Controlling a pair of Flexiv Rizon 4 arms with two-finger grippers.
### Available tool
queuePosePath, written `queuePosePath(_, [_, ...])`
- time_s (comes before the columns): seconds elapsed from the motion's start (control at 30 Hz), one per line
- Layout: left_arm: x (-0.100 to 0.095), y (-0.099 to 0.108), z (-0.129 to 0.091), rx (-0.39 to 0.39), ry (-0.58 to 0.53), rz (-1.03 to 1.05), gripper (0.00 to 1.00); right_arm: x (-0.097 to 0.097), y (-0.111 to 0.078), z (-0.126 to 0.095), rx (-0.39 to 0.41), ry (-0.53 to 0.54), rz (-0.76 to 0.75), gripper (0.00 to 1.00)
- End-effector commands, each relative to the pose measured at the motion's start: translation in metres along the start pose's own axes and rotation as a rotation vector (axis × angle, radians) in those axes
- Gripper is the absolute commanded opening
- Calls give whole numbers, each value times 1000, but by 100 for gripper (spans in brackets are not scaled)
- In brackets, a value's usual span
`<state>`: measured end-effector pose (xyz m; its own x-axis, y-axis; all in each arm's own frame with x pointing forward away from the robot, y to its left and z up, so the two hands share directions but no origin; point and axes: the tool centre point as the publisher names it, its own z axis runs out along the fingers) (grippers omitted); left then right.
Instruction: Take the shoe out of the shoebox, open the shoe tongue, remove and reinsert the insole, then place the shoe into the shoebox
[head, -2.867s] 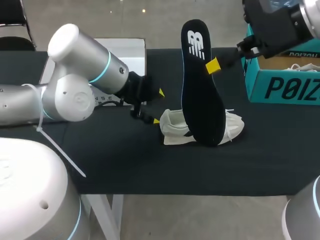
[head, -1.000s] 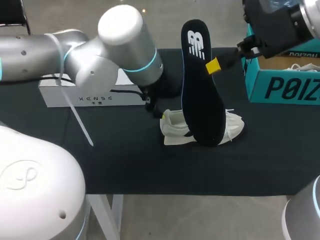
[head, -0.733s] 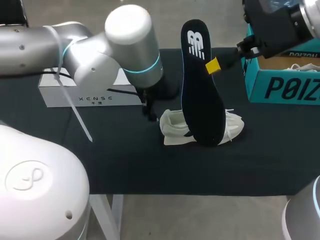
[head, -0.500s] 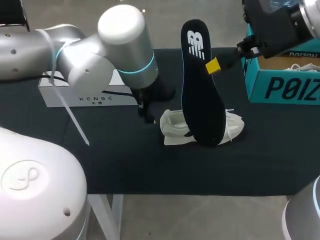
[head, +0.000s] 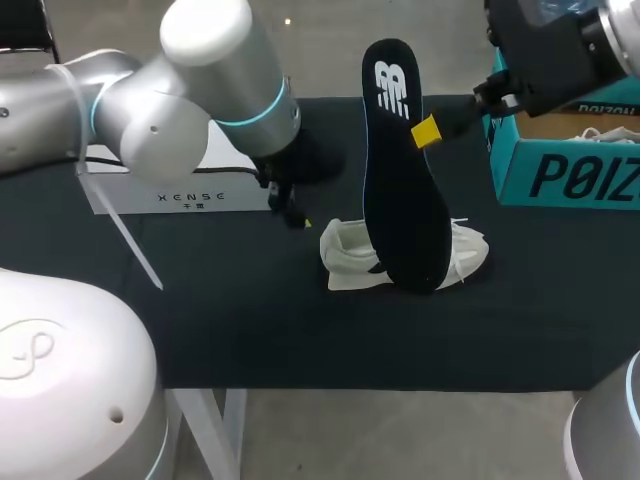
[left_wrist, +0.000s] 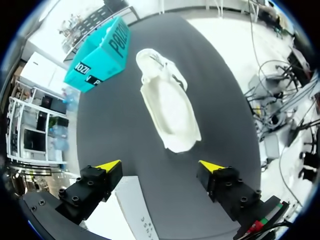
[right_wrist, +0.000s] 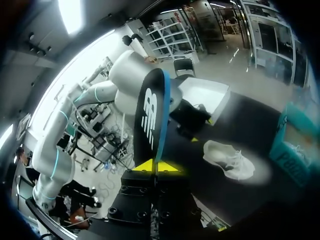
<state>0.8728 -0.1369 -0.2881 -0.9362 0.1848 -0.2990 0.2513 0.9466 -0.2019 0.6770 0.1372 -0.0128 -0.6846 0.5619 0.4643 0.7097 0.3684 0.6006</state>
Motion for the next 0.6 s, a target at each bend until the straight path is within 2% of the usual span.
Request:
queuePosePath(0.03, [-15,-17,15,-4,25,16,100,0,3,2,5,0,1,0])
queuePosePath(0.23, [-27,-35,32,46,37,20,100,0,3,2,5,0,1,0])
queuePosePath(0.43, [-37,-47,55,55,28,-12,100,0,3,2,5,0,1,0])
queuePosePath(0.6, [-37,-57,72,66,50,-25,100,0,3,2,5,0,1,0])
